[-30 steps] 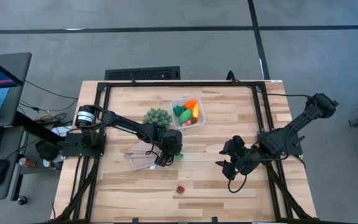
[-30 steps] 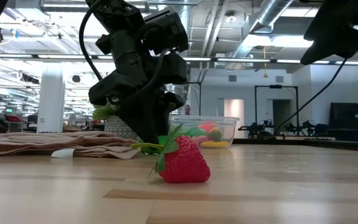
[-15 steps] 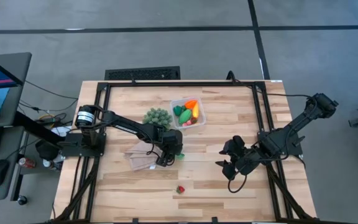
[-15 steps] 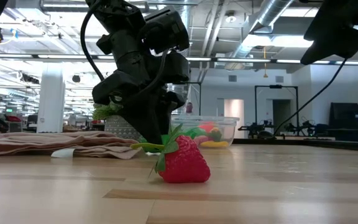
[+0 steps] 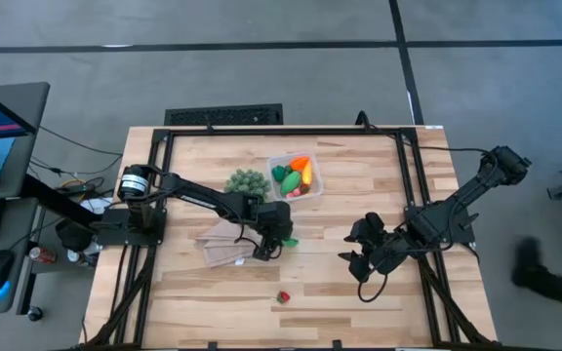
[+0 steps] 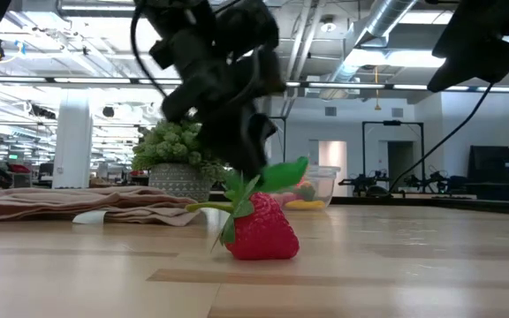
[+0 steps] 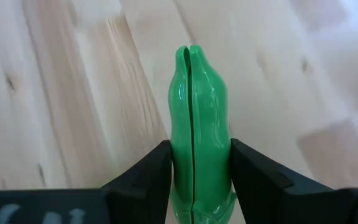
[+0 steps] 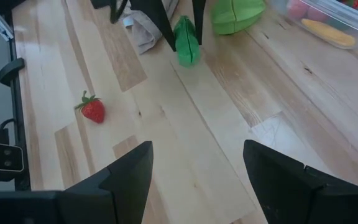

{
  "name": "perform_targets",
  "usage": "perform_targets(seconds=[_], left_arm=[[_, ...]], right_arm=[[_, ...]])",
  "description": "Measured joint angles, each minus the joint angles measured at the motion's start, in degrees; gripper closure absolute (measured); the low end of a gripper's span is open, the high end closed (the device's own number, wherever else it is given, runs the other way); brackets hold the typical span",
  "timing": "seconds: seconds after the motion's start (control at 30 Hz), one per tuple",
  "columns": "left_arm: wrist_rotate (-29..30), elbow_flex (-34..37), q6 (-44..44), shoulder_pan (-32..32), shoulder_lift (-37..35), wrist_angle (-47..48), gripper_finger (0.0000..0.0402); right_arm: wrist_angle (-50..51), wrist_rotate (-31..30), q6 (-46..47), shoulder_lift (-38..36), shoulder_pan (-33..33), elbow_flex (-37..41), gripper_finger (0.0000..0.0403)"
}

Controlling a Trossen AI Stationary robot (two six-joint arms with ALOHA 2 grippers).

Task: Pick and placing Produce into tupperware
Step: Put the green beans into the transparent bin

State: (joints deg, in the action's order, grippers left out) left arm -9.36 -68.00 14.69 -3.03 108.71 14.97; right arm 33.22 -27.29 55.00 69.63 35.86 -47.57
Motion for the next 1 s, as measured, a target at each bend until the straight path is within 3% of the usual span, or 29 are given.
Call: perform_targets(seconds=[0.27,0.5,1.0], left_arm=[[0.05,-8.9,-1.32,0.44,-0.07,0.1,0.0265],[7.39,-15.09,-6.91,4.01,-0.11,0.6,0.0264],[9.59,-16.31,-27.9,17.13,-0.11,4.25,0.0264]], right_arm=[[0.76,0.0,-0.01,0.0,0.0,-0.02,0.0159],[0.82,-0.01,0.0,0.01,0.0,-0.02,0.0159],[1.13,-0.04,-0.97,0.0,0.0,-0.02,0.0159]])
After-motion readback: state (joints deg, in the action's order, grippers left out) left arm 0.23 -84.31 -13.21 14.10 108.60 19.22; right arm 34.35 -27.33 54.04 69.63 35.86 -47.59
